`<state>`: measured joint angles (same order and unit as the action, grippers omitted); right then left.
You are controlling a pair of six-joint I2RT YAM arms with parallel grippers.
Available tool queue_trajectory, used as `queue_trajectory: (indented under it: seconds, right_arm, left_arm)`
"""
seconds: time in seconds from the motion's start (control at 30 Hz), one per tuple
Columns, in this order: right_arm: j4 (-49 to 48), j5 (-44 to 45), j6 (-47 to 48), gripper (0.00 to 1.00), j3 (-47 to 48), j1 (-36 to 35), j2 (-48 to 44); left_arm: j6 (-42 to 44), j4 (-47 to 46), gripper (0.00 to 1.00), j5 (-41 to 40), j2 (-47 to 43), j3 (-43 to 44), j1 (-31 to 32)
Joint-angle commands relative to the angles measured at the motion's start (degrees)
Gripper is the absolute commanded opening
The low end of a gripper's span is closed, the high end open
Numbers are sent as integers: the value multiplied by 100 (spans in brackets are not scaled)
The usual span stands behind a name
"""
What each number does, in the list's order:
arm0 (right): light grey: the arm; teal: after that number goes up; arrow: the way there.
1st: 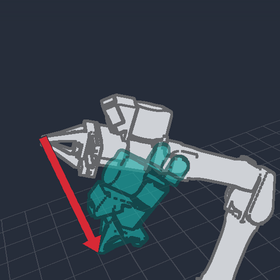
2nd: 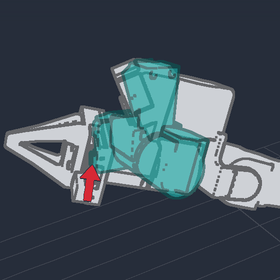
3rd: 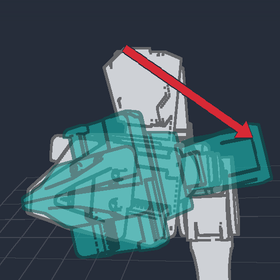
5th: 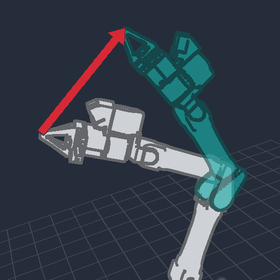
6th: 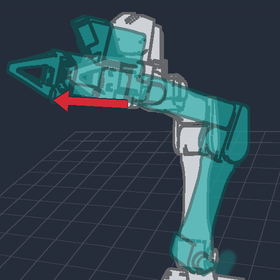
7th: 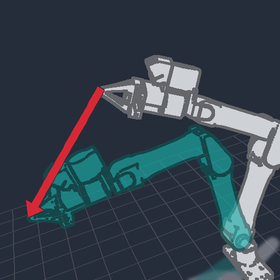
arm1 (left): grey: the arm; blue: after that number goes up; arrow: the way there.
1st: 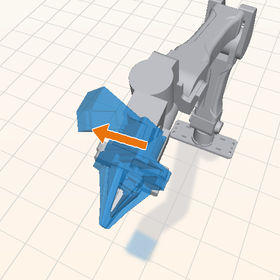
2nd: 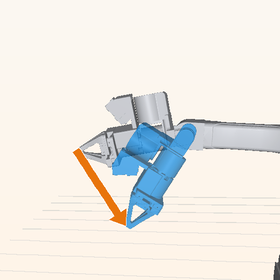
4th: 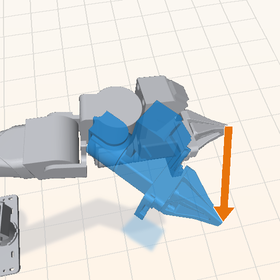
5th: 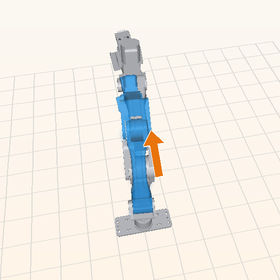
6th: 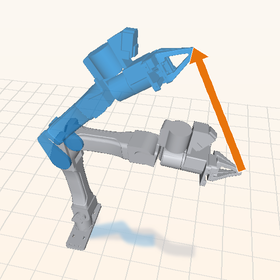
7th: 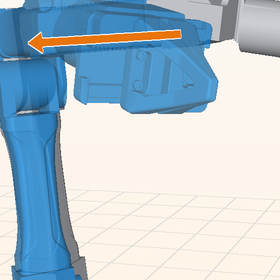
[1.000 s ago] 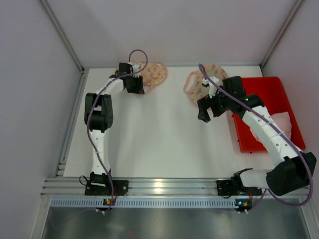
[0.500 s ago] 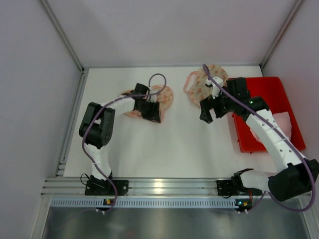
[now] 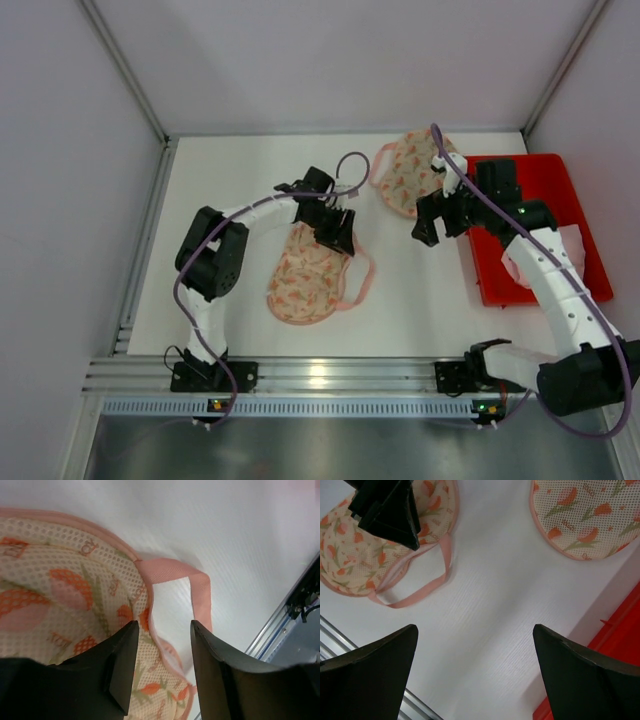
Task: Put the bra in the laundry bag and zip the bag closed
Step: Move the laundry bag to the center of the board, then open the laundry bag at the center of the board.
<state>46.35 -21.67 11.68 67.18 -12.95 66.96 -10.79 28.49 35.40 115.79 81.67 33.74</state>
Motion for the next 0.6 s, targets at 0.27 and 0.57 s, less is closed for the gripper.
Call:
queue_trajectory:
  seconds: [0.27, 0.57]
  right_arm:
    - [-565, -1032, -1237, 99, 463, 873, -368]
    - [-574, -1620, -1889, 99, 630, 1804, -192]
  left_arm:
    - [331, 684, 52, -1525, -1322, -512, 756]
    - [-134, 772, 55, -3187, -830, -99, 1574]
